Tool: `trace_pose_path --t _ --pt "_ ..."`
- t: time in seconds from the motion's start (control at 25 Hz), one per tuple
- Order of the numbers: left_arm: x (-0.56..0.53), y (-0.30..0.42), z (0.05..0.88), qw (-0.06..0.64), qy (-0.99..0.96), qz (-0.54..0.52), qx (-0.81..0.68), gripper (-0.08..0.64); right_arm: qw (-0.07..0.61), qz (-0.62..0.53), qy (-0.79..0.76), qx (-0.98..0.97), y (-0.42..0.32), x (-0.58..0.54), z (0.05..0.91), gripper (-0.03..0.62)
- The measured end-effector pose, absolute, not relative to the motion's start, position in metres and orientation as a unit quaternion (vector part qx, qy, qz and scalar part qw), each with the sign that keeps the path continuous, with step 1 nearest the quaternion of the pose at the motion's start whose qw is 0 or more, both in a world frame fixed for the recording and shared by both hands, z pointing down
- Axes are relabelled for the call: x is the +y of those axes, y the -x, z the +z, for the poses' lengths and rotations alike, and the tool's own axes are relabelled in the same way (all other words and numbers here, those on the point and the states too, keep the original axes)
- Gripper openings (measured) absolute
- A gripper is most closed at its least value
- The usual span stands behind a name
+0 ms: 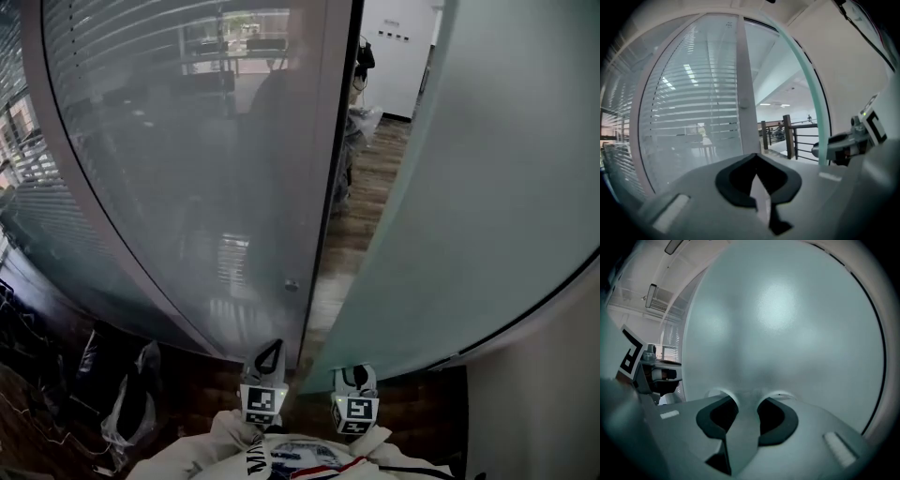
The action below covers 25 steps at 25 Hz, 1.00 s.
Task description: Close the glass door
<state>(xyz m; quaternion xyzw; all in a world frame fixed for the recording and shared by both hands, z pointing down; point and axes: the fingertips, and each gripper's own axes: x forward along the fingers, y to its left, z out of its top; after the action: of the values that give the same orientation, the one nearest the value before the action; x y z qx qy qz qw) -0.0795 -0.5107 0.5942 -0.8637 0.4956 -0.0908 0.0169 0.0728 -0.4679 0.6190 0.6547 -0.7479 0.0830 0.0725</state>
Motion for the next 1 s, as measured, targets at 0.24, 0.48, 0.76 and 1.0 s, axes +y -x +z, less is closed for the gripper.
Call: trace_pose_path --t 0.24,0.48,0.76,1.0 --pt "-0.527 0.065 0.584 0.005 0.882 -0.087 0.464 0.002 0.061 0.071 -0.679 -0.728 -0.090 -0.476 0.608 0.115" --pt "-0.552 0.073 0.596 0.000 0.881 -0.105 0.461 0.002 0.054 0.072 -0.697 -0.711 -0.090 -0.498 0.605 0.114" --pt "-0.564 0.065 0.588 0.010 0.892 -0.102 0.440 0.002 0.054 0.073 -0.703 -0.705 -0.094 -0.520 0.607 0.115" --pt "-0.568 0.062 0.587 0.015 0.898 -0.103 0.428 0.002 0.055 0.073 -0.708 -0.701 -0.098 -0.536 0.611 0.115"
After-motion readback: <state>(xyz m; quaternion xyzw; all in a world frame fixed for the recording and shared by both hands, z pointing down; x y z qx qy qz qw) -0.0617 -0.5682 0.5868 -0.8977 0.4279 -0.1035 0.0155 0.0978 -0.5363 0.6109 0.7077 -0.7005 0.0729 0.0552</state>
